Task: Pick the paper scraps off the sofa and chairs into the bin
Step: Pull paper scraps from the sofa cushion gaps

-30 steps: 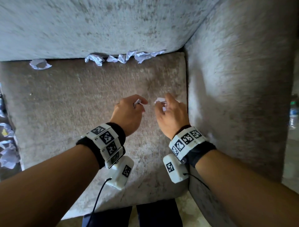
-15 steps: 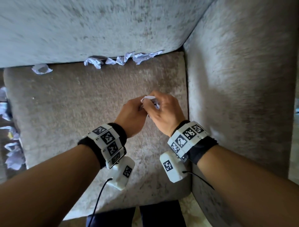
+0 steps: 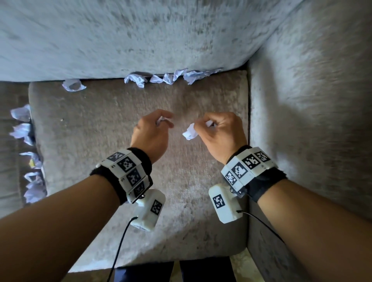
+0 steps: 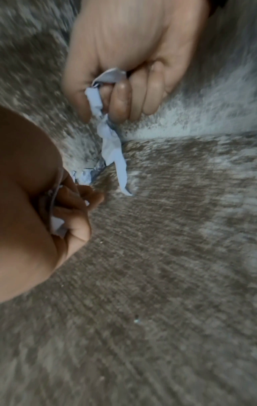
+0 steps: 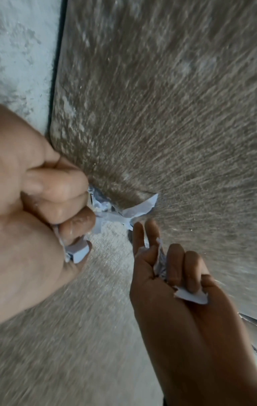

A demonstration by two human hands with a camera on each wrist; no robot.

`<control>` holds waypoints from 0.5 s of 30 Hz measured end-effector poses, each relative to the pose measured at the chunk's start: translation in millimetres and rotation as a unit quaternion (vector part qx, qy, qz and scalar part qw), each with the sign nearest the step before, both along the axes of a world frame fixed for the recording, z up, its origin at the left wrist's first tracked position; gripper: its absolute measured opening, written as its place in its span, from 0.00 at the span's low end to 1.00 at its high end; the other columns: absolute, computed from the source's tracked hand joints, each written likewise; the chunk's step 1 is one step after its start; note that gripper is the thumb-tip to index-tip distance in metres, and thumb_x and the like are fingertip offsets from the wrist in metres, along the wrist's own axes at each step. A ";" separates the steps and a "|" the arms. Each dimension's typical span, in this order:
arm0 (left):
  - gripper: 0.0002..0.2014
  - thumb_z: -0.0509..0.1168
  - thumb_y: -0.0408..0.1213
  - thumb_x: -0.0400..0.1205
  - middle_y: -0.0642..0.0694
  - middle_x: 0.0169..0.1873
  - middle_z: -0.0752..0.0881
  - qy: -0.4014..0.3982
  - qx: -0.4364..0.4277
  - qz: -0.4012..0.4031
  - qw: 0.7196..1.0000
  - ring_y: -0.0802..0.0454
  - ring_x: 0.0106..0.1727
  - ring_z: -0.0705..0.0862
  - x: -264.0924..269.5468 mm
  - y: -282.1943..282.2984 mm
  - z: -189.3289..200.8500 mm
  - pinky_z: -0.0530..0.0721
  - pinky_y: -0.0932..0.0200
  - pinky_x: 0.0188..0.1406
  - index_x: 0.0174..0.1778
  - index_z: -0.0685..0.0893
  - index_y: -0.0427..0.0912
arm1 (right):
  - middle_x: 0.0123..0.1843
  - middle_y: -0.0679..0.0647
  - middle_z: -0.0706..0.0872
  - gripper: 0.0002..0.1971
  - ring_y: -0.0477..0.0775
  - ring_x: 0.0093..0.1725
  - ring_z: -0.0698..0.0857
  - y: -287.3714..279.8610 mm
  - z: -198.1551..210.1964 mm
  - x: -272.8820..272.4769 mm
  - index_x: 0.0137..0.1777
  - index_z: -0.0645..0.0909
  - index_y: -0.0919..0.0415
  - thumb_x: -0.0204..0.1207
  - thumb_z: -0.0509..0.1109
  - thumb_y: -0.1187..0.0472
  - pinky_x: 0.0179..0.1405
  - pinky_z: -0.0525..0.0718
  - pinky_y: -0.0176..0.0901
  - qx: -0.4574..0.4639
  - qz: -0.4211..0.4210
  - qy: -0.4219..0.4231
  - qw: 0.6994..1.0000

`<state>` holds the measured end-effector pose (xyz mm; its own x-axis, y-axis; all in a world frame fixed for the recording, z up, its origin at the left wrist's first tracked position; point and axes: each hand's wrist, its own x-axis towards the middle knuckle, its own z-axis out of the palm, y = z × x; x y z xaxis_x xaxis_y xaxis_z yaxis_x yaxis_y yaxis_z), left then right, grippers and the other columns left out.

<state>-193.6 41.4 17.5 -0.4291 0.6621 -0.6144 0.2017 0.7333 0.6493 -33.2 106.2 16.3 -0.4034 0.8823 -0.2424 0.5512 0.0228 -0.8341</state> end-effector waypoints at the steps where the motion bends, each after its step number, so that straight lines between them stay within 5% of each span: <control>1: 0.17 0.54 0.31 0.85 0.53 0.40 0.89 0.010 -0.001 0.007 1.000 0.61 0.16 0.73 -6.6 2.8 0.5 0.71 0.65 0.14 0.57 0.86 0.51 | 0.27 0.49 0.89 0.17 0.46 0.20 0.79 0.6 -0.5 -1.0 0.30 0.88 0.65 0.70 0.66 0.53 0.16 0.69 0.36 0.006 0.006 -0.008 1.000; 5: 0.15 0.55 0.38 0.87 0.51 0.28 0.80 0.092 0.006 -0.001 0.996 0.56 0.21 0.76 -30.9 18.0 1.5 0.72 0.64 0.21 0.66 0.81 0.56 | 0.17 0.34 0.76 0.17 0.44 0.16 0.73 6.0 -2.0 -6.8 0.24 0.82 0.68 0.71 0.74 0.60 0.17 0.60 0.26 0.034 0.001 -0.020 0.999; 10: 0.21 0.57 0.40 0.86 0.49 0.30 0.79 0.147 0.005 -0.045 0.988 0.43 0.32 0.81 -49.3 30.8 -0.6 0.79 0.52 0.36 0.75 0.69 0.62 | 0.23 0.58 0.84 0.26 0.59 0.21 0.79 14.0 -11.1 -15.3 0.25 0.81 0.68 0.73 0.71 0.45 0.18 0.73 0.46 0.054 0.015 -0.049 0.997; 15: 0.25 0.56 0.40 0.85 0.48 0.26 0.78 0.170 -0.035 -0.070 0.982 0.45 0.30 0.80 -58.9 38.1 -6.6 0.72 0.54 0.33 0.78 0.65 0.66 | 0.16 0.46 0.70 0.17 0.49 0.17 0.66 19.3 -1.7 -18.6 0.20 0.72 0.66 0.66 0.72 0.64 0.17 0.59 0.33 0.051 0.012 -0.083 0.995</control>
